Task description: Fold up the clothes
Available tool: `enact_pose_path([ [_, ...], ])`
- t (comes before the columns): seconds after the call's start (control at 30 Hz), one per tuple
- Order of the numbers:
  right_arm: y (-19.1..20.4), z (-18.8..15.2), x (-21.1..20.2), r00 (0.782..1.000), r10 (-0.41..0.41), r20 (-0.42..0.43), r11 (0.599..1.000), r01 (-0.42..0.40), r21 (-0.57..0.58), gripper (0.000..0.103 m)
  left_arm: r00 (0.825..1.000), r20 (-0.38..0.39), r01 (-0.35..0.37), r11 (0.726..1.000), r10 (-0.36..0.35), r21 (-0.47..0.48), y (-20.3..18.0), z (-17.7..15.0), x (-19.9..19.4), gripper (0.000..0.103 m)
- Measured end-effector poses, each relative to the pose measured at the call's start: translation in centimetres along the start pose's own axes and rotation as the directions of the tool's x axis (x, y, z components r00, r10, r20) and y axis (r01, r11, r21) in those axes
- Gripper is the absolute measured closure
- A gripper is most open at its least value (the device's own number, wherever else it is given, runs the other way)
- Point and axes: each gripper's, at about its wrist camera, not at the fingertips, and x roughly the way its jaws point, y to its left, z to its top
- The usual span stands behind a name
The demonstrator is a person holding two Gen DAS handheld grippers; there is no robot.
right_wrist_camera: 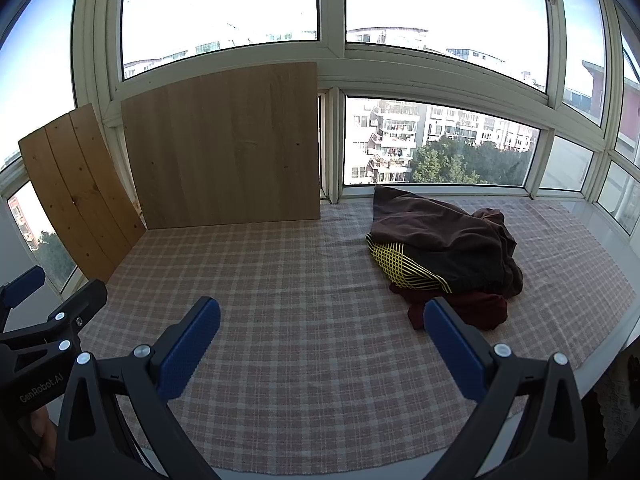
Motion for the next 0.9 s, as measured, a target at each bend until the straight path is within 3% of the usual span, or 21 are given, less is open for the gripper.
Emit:
enact_pose_path([
  [0.37,-2.2,0.5,1.6,0.999,-0.041,-0.028,0.999,0.042,0.017,0.000,1.000,-0.020,0.023,0.999,-0.022,0.026,-1.9,0.8,1.7,0.000],
  [0.9,-10.1,2.0,5.0,0.991,-0.119,-0.066,0.992,0.122,0.041,0.000,0.998,-0.046,0.051,0.996,-0.047,0.075,-9.1,2.9,5.1,0.000],
])
